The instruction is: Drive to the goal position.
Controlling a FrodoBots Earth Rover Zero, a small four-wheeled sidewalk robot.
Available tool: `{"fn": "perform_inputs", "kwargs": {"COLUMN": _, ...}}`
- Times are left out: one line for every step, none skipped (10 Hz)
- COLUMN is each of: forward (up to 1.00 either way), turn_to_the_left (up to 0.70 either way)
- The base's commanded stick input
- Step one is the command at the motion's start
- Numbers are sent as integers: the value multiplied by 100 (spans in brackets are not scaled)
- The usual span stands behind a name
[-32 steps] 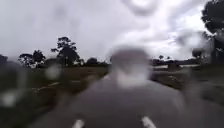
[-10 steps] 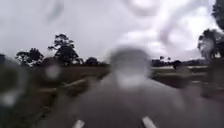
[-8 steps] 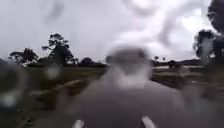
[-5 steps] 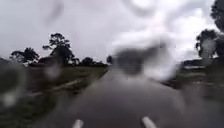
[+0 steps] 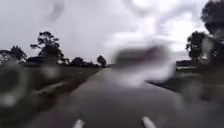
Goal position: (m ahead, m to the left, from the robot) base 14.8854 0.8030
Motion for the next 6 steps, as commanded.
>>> {"fn": "perform_inputs", "kwargs": {"forward": 85, "turn_to_the_left": 0}}
{"fn": "perform_inputs", "kwargs": {"forward": 85, "turn_to_the_left": 0}}
{"fn": "perform_inputs", "kwargs": {"forward": 85, "turn_to_the_left": 0}}
{"fn": "perform_inputs", "kwargs": {"forward": 85, "turn_to_the_left": 0}}
{"fn": "perform_inputs", "kwargs": {"forward": 85, "turn_to_the_left": 0}}
{"fn": "perform_inputs", "kwargs": {"forward": 85, "turn_to_the_left": 0}}
